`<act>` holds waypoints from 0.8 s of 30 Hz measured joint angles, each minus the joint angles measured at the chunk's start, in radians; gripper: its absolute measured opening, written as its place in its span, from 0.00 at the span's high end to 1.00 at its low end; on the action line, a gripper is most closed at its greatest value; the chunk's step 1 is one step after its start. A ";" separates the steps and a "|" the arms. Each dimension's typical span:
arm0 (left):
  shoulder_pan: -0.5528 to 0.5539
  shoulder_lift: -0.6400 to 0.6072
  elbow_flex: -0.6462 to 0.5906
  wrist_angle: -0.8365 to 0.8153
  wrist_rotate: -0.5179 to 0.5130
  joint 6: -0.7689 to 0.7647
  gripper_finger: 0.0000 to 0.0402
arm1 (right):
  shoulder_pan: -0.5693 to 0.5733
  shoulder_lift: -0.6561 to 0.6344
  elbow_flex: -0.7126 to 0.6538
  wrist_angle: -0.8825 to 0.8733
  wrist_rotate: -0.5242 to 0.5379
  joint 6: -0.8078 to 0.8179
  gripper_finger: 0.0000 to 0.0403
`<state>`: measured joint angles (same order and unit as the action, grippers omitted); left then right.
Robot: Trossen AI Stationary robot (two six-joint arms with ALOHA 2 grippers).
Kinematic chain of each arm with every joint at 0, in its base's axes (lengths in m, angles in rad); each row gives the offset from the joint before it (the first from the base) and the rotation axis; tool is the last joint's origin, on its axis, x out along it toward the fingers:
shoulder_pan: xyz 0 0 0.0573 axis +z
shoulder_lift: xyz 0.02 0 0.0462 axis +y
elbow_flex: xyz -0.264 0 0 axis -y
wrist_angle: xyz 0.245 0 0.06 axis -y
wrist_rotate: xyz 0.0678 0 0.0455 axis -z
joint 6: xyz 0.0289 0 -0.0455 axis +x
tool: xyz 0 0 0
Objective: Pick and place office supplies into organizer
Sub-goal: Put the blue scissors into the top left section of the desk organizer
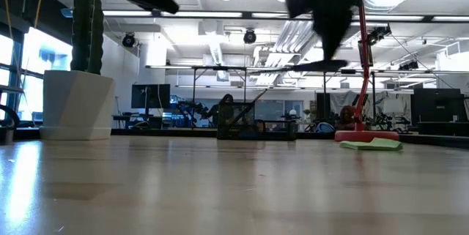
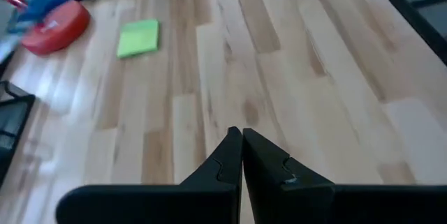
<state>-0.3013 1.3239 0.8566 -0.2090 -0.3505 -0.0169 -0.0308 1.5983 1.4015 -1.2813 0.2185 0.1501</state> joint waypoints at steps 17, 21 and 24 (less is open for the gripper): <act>-0.106 0.005 -0.001 -0.117 -0.115 -0.101 0.99 | -0.431 0.490 0.721 -0.218 -0.361 -0.151 0.96; -0.105 0.005 -0.001 -0.117 -0.119 -0.103 0.99 | -0.470 0.581 0.873 -0.292 -0.391 -0.156 0.96; -0.105 0.005 -0.001 -0.131 -0.183 -0.102 0.99 | -0.486 0.609 0.923 -0.293 -0.420 -0.163 0.96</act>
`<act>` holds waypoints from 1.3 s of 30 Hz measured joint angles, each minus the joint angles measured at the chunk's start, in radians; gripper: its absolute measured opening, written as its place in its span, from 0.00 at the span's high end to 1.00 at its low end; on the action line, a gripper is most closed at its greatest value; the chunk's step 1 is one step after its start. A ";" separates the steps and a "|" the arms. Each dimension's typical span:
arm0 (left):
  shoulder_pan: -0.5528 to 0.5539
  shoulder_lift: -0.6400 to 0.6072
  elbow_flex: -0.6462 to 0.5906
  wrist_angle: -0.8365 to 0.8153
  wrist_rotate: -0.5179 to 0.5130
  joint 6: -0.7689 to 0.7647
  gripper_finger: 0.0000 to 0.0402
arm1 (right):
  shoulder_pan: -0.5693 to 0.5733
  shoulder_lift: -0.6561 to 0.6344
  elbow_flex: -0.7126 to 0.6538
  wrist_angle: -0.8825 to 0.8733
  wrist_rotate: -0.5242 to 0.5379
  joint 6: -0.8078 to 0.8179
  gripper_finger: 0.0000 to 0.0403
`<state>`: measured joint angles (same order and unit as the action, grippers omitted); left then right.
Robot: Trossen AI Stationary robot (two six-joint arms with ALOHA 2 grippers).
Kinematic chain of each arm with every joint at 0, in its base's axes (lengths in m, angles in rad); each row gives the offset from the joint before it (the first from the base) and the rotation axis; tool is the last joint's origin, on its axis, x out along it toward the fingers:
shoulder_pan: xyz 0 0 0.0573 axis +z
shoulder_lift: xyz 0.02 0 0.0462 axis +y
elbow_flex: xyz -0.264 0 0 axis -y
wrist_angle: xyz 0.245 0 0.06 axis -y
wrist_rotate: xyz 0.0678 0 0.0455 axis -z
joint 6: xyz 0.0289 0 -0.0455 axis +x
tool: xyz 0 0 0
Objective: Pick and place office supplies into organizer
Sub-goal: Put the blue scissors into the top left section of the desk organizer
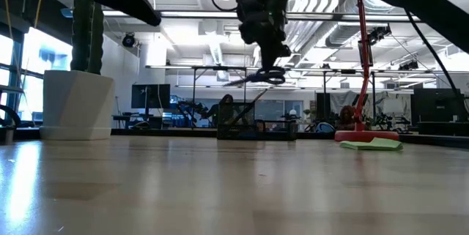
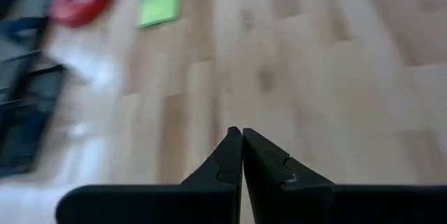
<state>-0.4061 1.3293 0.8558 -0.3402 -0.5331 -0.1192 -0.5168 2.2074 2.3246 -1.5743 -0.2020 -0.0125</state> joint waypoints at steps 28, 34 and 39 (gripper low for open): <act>0.269 0.115 -0.001 0.047 -0.446 0.302 0.35 | 0.219 -0.010 -0.009 0.003 -0.232 -0.006 0.96; 0.298 0.139 0.000 0.070 -0.455 0.325 0.29 | 0.243 -0.010 -0.010 0.009 -0.239 -0.003 0.96; 0.344 0.167 0.000 0.135 -0.414 0.314 0.41 | 0.272 -0.010 -0.010 0.015 -0.245 -0.003 0.96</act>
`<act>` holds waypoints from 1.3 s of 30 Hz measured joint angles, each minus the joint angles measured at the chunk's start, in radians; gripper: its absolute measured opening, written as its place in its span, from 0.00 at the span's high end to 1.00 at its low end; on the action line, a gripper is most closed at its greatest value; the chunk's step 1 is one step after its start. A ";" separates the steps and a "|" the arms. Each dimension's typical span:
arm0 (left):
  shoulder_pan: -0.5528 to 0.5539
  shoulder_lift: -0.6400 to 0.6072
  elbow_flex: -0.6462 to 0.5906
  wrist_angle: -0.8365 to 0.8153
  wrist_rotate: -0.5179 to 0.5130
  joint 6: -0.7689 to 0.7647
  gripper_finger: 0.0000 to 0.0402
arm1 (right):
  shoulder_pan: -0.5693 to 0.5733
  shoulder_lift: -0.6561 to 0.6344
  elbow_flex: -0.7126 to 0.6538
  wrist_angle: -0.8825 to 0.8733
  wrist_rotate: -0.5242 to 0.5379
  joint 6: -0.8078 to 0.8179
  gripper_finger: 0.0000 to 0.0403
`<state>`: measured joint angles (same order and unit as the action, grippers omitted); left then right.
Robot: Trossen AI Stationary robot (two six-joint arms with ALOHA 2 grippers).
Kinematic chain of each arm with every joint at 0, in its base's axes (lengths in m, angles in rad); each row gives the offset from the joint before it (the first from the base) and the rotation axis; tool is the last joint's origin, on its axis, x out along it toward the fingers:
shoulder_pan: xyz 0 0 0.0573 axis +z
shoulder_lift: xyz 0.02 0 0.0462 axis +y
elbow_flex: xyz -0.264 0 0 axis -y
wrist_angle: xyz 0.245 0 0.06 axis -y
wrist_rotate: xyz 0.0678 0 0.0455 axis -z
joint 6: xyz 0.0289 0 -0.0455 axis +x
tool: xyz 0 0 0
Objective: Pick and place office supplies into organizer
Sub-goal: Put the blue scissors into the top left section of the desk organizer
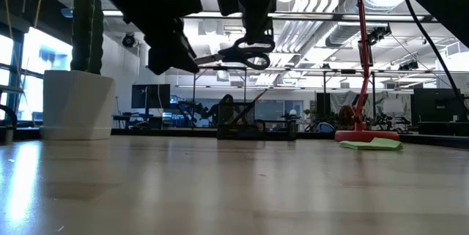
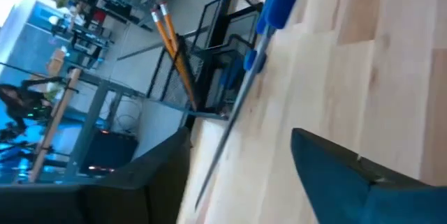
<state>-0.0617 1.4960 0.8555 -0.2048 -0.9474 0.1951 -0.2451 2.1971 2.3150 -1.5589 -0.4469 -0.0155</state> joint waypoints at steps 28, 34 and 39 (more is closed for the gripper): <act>0.036 0.042 0.000 0.029 0.108 -0.053 0.85 | 0.117 -0.001 0.000 0.015 -0.002 0.131 0.96; 0.034 0.042 -0.002 0.010 0.174 -0.045 0.98 | 0.122 -0.004 0.000 0.015 -0.006 0.143 0.96; 0.035 0.042 -0.002 0.017 0.186 -0.047 0.98 | 0.121 -0.005 0.000 0.009 -0.014 0.134 0.96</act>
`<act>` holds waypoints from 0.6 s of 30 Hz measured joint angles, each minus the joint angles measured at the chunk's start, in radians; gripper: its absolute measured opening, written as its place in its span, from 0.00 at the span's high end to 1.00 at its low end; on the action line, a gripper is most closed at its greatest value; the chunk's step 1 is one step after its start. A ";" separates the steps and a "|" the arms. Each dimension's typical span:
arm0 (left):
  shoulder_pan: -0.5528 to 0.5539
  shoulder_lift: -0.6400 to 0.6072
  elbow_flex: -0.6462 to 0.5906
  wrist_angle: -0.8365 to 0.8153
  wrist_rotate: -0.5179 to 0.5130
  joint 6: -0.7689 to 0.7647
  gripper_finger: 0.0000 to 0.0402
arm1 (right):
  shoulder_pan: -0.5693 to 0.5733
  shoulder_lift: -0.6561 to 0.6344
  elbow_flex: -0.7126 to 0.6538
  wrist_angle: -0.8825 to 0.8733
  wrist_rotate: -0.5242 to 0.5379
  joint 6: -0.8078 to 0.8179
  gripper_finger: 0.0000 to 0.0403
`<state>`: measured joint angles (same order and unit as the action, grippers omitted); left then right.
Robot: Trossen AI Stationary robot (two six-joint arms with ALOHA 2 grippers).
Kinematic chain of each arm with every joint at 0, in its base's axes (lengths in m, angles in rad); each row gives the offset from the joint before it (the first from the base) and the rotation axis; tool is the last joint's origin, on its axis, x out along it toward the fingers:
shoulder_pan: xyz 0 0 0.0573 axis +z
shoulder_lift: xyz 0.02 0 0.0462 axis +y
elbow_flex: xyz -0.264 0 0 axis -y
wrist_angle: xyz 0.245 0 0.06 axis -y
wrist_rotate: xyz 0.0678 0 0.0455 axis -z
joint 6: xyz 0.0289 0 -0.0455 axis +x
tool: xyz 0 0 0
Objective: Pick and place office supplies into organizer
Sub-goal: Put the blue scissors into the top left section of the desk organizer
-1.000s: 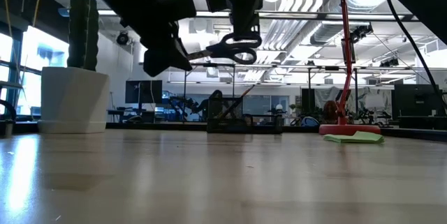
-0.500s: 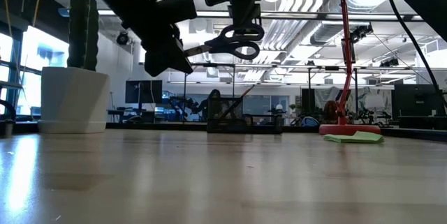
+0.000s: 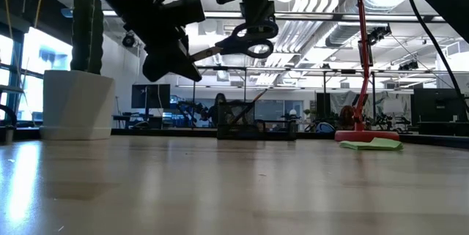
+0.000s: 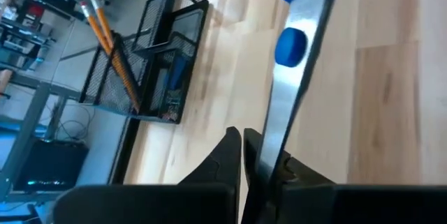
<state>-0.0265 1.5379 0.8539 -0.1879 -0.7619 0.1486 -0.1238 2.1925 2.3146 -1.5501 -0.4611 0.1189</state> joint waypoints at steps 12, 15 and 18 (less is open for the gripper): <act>0.000 0.000 0.002 0.025 0.020 -0.015 1.00 | -0.008 0.001 0.000 0.014 0.008 -0.054 0.87; 0.002 -0.002 0.004 0.033 0.041 -0.015 1.00 | -0.008 0.004 -0.001 0.010 0.016 -0.096 0.81; 0.002 -0.002 0.003 0.063 0.118 -0.014 1.00 | -0.004 0.004 -0.001 0.000 -0.007 -0.155 0.74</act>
<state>-0.0246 1.5360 0.8570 -0.1248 -0.6439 0.1345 -0.1276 2.1963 2.3138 -1.5504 -0.4679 -0.0363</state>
